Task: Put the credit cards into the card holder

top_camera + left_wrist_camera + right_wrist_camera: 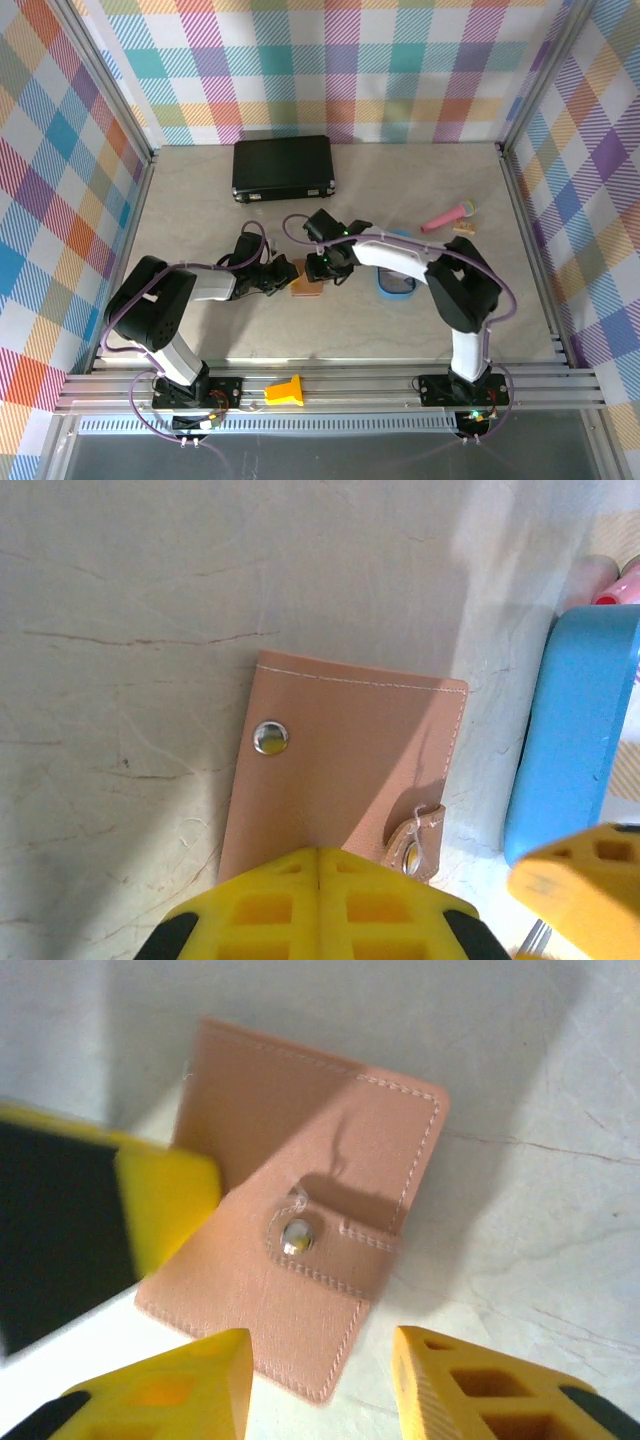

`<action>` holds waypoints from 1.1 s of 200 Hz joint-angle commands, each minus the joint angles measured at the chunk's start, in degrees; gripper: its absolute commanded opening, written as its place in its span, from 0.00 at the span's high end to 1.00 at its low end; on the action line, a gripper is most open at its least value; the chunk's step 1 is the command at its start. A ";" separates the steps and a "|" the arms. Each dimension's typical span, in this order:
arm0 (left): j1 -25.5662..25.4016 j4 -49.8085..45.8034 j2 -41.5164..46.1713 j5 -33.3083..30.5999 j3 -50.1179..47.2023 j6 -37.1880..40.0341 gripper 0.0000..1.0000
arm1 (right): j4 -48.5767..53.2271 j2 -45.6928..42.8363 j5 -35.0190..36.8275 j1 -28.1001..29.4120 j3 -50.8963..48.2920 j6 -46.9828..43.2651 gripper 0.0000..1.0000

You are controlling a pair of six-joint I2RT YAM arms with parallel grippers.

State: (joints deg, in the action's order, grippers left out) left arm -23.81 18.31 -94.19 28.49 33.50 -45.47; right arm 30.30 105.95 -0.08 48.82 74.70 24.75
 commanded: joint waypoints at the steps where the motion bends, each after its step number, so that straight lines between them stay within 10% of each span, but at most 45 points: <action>1: 0.41 -4.48 1.25 -0.02 -1.56 0.27 0.94 | -12.05 -6.69 -0.71 1.05 -7.26 -16.55 0.57; 95: 3.07 -11.85 6.08 -1.35 3.45 2.59 0.82 | -42.60 -11.90 -6.04 2.19 -27.99 -56.33 0.50; 220: 3.07 -7.76 2.03 2.27 5.22 1.18 0.82 | -47.83 -3.35 -1.70 2.51 -24.52 -64.80 0.52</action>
State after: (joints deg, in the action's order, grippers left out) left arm -21.17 9.78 -91.46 29.54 37.82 -43.99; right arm -15.81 101.25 -2.26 51.05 47.99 -39.94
